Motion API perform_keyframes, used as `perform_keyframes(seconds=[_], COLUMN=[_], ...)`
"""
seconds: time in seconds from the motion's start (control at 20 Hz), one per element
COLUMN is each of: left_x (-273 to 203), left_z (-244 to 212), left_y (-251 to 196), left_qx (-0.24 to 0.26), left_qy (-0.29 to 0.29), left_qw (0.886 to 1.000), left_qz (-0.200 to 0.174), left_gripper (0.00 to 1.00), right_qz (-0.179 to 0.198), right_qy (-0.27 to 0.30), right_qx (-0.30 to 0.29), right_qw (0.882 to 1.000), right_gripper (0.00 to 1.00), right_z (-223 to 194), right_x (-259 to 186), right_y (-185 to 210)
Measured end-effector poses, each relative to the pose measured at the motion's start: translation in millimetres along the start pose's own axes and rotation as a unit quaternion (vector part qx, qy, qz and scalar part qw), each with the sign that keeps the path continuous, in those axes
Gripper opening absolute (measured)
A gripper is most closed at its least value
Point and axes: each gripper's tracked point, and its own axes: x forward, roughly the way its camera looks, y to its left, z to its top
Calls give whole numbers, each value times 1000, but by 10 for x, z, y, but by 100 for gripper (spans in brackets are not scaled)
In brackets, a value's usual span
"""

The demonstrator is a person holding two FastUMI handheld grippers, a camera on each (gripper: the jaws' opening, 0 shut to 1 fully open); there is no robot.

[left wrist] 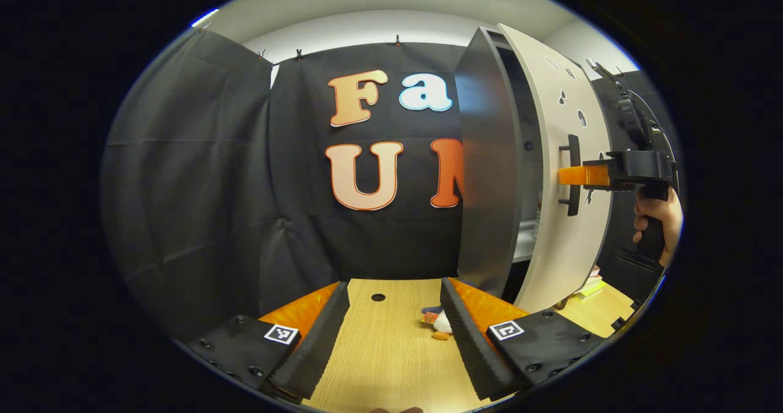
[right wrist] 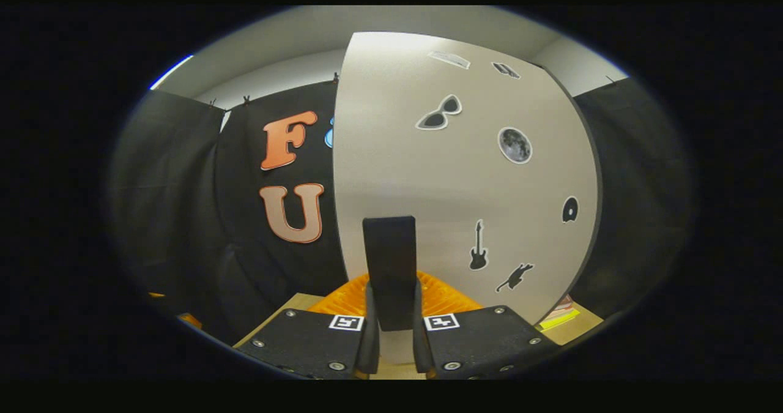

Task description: Open the cabinet door with the right hand, grasp the bottle in the cabinet with the left hand and place it on the coaster, then close the cabinet door with the right hand.

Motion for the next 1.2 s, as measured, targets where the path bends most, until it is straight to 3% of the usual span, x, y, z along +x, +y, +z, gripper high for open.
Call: perform_keyframes(seconds=[0.25,0.75,1.2], left_x=[-278,-903,-1279], left_z=[57,116,55], left_y=[-326,-1103,-1802], left_qx=[16,25,22], left_qy=[-5,-5,3], left_qw=[1000,999,999], left_qz=[-5,-22,-43], left_gripper=[97,97,100], right_qz=[0,4,-41], right_qy=[-8,-17,-27], right_qx=[16,38,38], right_qw=[1000,999,998], right_gripper=[16,15,17], right_z=[-20,-34,-8], right_x=[-203,-679,-961], right_y=[-125,-481,-1026])
